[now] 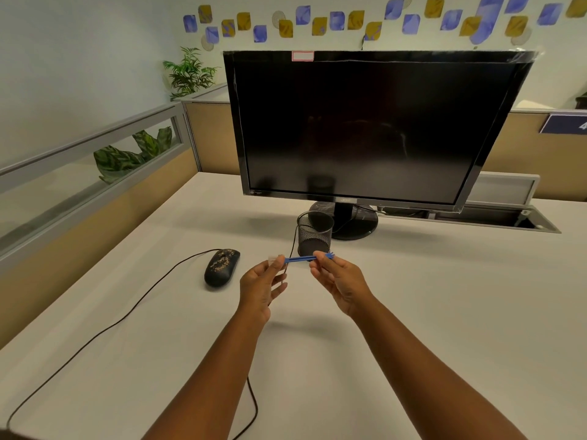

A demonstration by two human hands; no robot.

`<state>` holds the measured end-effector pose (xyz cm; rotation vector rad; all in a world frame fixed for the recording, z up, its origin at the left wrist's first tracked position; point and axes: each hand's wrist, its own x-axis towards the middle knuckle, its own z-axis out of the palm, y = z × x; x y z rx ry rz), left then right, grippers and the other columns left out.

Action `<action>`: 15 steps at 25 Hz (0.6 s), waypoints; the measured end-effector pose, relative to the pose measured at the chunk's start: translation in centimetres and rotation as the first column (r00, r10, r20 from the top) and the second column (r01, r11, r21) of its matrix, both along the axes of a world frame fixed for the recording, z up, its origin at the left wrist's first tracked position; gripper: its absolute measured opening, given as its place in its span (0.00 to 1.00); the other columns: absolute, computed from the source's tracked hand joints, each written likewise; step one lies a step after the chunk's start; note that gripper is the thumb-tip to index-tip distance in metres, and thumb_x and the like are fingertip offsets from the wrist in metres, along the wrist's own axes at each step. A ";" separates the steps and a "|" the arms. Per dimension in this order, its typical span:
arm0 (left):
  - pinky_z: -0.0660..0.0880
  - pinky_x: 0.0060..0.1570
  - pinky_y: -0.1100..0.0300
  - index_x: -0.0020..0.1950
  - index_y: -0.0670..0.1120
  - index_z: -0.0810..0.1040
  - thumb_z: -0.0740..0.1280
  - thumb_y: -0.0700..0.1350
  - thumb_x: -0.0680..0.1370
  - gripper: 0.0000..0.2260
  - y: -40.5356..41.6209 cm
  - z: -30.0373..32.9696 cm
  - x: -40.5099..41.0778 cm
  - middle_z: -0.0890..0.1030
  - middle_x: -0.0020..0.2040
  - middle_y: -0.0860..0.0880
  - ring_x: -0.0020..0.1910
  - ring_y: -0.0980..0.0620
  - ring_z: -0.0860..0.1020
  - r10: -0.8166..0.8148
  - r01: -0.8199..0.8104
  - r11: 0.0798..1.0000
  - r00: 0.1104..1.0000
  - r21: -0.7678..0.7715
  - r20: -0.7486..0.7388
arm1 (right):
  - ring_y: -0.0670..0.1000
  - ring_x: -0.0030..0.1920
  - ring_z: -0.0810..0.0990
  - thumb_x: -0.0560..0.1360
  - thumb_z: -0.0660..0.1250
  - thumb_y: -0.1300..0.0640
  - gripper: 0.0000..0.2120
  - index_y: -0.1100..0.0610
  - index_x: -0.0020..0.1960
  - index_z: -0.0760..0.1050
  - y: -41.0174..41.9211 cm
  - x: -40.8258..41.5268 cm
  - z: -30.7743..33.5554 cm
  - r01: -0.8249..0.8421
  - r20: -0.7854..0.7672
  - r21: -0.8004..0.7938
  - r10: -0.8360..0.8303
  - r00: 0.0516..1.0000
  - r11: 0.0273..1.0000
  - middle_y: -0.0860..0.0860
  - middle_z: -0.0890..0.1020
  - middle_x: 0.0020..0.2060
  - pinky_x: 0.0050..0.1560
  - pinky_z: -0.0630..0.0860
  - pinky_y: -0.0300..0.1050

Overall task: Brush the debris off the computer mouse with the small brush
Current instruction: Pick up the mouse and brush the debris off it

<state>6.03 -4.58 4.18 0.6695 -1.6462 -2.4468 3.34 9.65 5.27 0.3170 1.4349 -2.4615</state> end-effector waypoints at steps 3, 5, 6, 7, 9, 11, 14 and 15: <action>0.76 0.39 0.60 0.51 0.44 0.79 0.69 0.43 0.74 0.08 -1.4 0.1 -0.2 0.81 0.44 0.49 0.44 0.52 0.78 -0.061 0.059 0.995 0.998 -0.086 -0.025 | 0.47 0.32 0.83 0.74 0.64 0.62 0.05 0.62 0.46 0.78 -0.6 -0.1 0.0 0.005 -0.012 0.004 -0.005 1.000 1.000 0.56 0.82 0.37 0.35 0.81 0.37; 0.74 0.41 0.61 0.55 0.42 0.78 0.68 0.42 0.74 0.10 -3.3 0.2 -0.5 0.80 0.46 0.47 0.43 0.52 0.77 -0.092 0.079 0.968 0.995 -0.236 -0.044 | 0.47 0.32 0.83 0.74 0.63 0.62 0.06 0.62 0.47 0.78 -0.8 -0.4 0.2 0.017 -0.015 0.008 -0.017 1.000 1.000 0.57 0.82 0.38 0.34 0.81 0.37; 0.73 0.40 0.62 0.56 0.41 0.78 0.69 0.41 0.74 0.11 -4.5 0.3 -0.8 0.80 0.46 0.46 0.42 0.53 0.76 -0.090 0.067 0.941 0.994 -0.330 -0.054 | 0.47 0.32 0.83 0.74 0.63 0.62 0.06 0.63 0.47 0.77 -0.9 -0.6 0.2 0.023 -0.013 0.014 -0.023 1.000 1.000 0.57 0.82 0.39 0.34 0.81 0.37; 0.72 0.40 0.64 0.56 0.40 0.78 0.70 0.40 0.73 0.12 -5.8 0.4 -1.1 0.79 0.45 0.45 0.40 0.55 0.75 -0.079 0.043 0.902 0.995 -0.431 -0.067 | 0.48 0.33 0.83 0.75 0.63 0.62 0.06 0.63 0.47 0.77 -1.0 -0.8 0.2 0.027 -0.008 0.021 -0.027 1.000 0.999 0.57 0.81 0.39 0.34 0.81 0.37; 0.70 0.41 0.69 0.55 0.41 0.80 0.73 0.41 0.71 0.14 -8.8 0.9 -1.6 0.81 0.44 0.45 0.39 0.57 0.76 -0.079 0.007 0.757 0.994 -0.653 -0.081 | 0.49 0.36 0.82 0.74 0.63 0.62 0.06 0.62 0.47 0.77 -1.2 -1.2 0.1 0.036 0.012 0.037 -0.036 0.999 0.999 0.57 0.81 0.39 0.33 0.81 0.37; 0.70 0.47 0.69 0.57 0.43 0.79 0.75 0.44 0.69 0.18 -11.5 1.0 -2.0 0.82 0.48 0.45 0.47 0.54 0.78 -0.123 0.036 0.568 0.992 -0.822 -0.042 | 0.50 0.37 0.81 0.74 0.64 0.61 0.05 0.62 0.46 0.77 -1.6 -1.4 -0.2 0.044 0.034 0.050 -0.046 0.998 0.998 0.57 0.81 0.39 0.33 0.81 0.37; 0.68 0.59 0.55 0.67 0.45 0.70 0.76 0.50 0.66 0.32 -14.4 0.3 -2.8 0.76 0.62 0.45 0.62 0.47 0.71 -0.211 0.165 0.280 0.972 -0.946 0.107 | 0.50 0.36 0.81 0.74 0.64 0.61 0.05 0.62 0.46 0.78 -2.3 -2.0 -0.6 0.051 0.048 0.059 -0.054 0.997 0.997 0.56 0.81 0.39 0.34 0.81 0.38; 0.66 0.62 0.52 0.70 0.45 0.66 0.76 0.52 0.65 0.37 -15.1 0.0 -3.0 0.73 0.66 0.45 0.66 0.46 0.68 -0.229 0.212 0.190 0.959 -0.959 0.167 | 0.49 0.36 0.81 0.74 0.64 0.61 0.05 0.62 0.46 0.78 -2.4 -2.2 -0.7 0.052 0.048 0.063 -0.055 0.997 0.997 0.56 0.81 0.39 0.35 0.82 0.38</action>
